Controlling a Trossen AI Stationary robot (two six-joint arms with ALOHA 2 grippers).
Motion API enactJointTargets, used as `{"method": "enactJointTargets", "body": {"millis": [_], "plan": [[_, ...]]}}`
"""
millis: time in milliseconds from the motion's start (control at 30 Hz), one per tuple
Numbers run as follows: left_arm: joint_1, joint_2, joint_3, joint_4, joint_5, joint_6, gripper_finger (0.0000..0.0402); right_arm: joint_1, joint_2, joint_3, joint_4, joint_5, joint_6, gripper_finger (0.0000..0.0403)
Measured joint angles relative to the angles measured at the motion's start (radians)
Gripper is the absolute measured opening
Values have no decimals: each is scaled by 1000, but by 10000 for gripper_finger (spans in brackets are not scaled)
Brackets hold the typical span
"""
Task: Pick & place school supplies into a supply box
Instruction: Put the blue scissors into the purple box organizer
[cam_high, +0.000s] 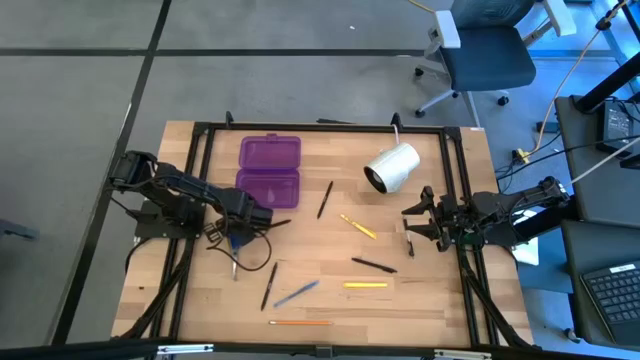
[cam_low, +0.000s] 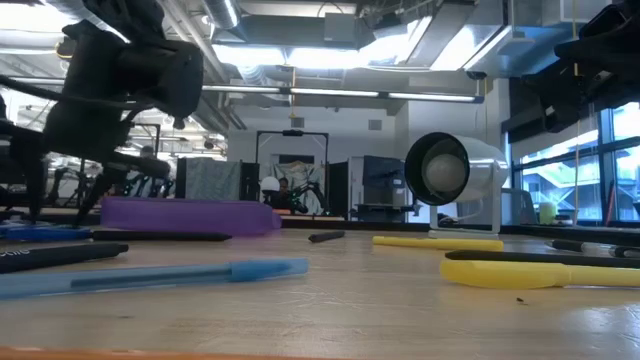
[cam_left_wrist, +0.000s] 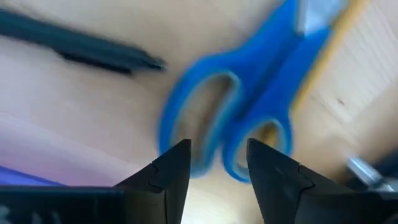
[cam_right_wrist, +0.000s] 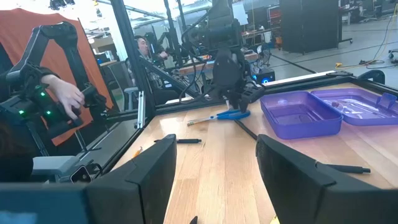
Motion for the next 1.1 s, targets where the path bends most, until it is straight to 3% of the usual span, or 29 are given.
{"method": "enactJointTargets", "body": {"millis": [833, 1100], "plan": [[-74, -5, -70, 110, -42, 69, 142, 0, 0, 0, 0, 0, 1, 225], [-74, -4, -70, 122, -39, 58, 88, 0, 0, 0, 0, 0, 2, 225]]}}
